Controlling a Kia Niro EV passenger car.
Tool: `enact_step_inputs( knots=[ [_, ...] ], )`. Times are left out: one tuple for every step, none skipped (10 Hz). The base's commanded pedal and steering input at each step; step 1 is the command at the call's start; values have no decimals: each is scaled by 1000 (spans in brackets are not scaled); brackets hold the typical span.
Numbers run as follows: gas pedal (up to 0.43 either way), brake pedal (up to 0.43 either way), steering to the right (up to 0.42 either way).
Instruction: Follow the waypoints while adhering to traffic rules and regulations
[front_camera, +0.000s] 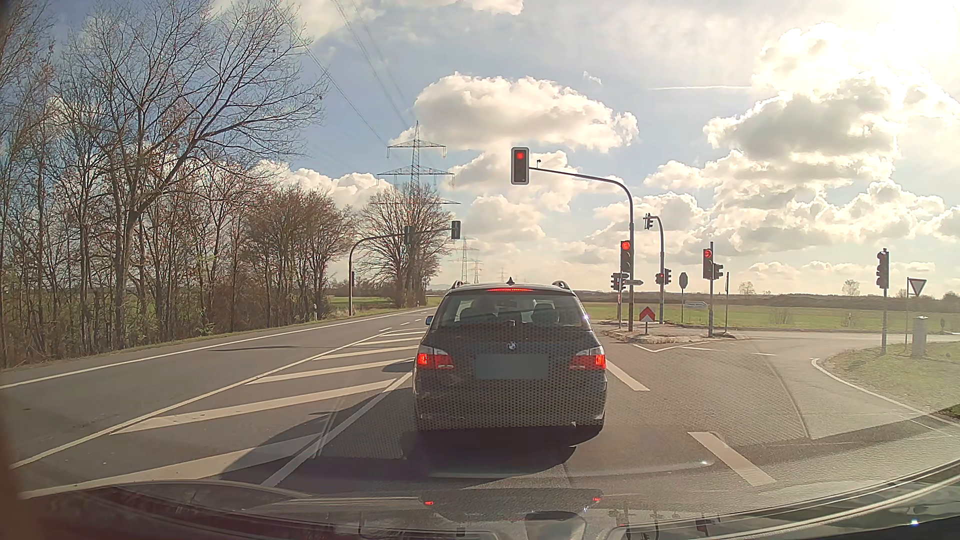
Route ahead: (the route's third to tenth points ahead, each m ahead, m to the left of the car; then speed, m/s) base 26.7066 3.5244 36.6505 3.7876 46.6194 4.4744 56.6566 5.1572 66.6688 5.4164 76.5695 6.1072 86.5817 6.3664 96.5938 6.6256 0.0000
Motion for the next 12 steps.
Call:
enact_step_inputs(
  knots=[
    [0, 256, -4],
    [0, 256, -4],
    [0, 256, -4],
    [0, 256, -5],
    [0, 256, -4],
    [0, 256, -4],
    [0, 256, -4],
    [0, 256, -4],
    [0, 256, -4],
    [0, 256, -4],
    [0, 256, -4],
    [0, 256, -4]
  ],
)
